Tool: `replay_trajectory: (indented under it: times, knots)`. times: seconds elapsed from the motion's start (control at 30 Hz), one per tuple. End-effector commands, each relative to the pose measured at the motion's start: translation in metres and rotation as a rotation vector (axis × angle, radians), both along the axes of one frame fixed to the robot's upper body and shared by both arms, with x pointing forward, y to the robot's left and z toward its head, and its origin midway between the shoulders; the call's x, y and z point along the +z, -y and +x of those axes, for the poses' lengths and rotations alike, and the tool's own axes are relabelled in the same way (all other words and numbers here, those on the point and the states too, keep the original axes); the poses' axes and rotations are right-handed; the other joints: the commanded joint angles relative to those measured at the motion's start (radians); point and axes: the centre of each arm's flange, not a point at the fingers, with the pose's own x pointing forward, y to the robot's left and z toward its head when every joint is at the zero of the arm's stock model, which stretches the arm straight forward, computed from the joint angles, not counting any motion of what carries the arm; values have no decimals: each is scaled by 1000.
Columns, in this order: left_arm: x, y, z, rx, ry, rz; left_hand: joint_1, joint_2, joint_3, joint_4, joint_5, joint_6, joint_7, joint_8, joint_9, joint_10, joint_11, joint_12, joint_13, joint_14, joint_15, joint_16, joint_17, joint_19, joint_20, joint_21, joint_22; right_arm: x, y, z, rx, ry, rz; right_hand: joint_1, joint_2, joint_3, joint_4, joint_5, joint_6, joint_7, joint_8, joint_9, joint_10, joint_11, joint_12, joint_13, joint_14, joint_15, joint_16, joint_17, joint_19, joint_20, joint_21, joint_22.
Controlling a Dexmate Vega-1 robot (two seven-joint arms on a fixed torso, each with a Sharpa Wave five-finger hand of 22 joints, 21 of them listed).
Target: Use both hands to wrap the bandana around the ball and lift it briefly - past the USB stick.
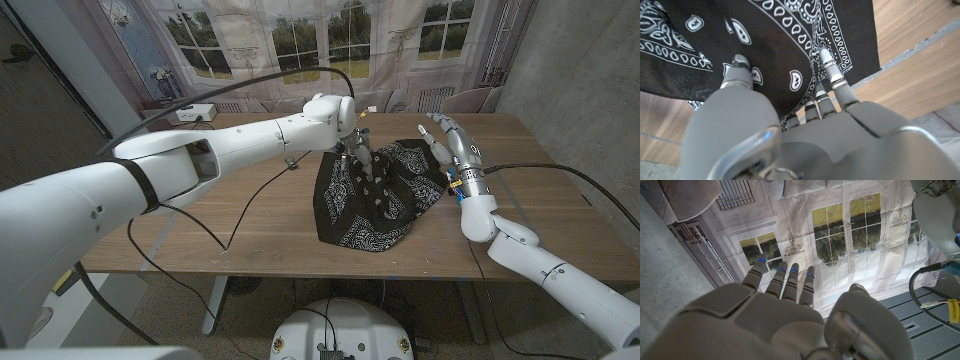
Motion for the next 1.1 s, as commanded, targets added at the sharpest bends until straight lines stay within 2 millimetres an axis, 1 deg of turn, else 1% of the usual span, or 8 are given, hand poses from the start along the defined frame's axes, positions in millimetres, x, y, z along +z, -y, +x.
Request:
replay_trajectory:
  times: [0.03,0.23,0.47,0.57,0.73,0.9,0.93,1.1]
  knots:
    - [-7,0,1,50,110,41,105,77,22,3,-1,197,69,29,8,110,-57,42,19,101,-97,29,11,70,-43,34,1,2,-3,1,-19,4,-14,3,10,1,1,-1,11,2,-4,0,6,2,3,3,11,2,6,0,5,7,-2,1]
    - [-14,2,3,65,107,66,87,67,14,16,-3,235,74,37,10,117,-54,46,24,100,-85,16,11,54,-32,33,0,3,-4,1,-24,5,-20,3,12,2,-1,-2,14,3,-4,1,18,5,6,3,18,-1,8,-3,8,4,-1,1]
    - [-17,3,3,89,161,98,162,115,59,4,10,519,148,145,28,381,-104,169,64,359,-167,83,32,175,-104,107,1,3,-4,0,-33,12,-23,5,17,5,-2,-2,17,5,-4,1,23,6,6,3,25,-5,9,-5,10,5,-1,1]
    - [-19,4,3,98,184,102,252,131,87,-17,15,576,170,169,33,457,-116,209,89,481,-194,136,70,228,-137,152,7,3,-4,-1,-38,15,-19,5,18,5,-3,-2,18,5,-4,1,24,6,6,3,26,-6,9,-6,11,4,-1,1]
    - [-22,2,4,114,221,102,339,141,98,-7,11,646,193,200,50,521,-113,256,138,585,-196,182,126,266,-169,220,19,3,-5,-2,-43,15,-23,6,20,6,-3,-3,20,5,-4,1,25,6,6,3,27,-7,9,-7,14,4,-1,1]
    - [-22,-3,2,122,281,67,355,157,100,6,3,635,213,208,73,553,-117,290,180,653,-192,202,157,292,-185,266,23,3,-5,-3,-42,17,-22,7,21,7,-4,-3,23,4,-4,1,26,2,5,3,29,-8,10,-8,15,3,-1,1]
    - [-22,-4,1,122,295,58,360,158,102,5,1,634,213,211,78,549,-95,294,190,658,-192,200,162,293,-186,276,24,3,-5,-3,-44,17,-23,7,21,7,-5,-3,23,4,-4,1,26,2,5,3,30,-8,10,-8,16,3,-1,1]
    - [-14,-16,-6,113,368,-50,365,163,106,8,-2,634,224,216,89,552,-79,302,207,672,-191,199,170,297,-189,293,25,4,-5,-2,-41,20,-23,8,24,9,-6,-4,24,5,-4,1,28,7,5,3,32,-9,10,-9,16,3,-1,1]
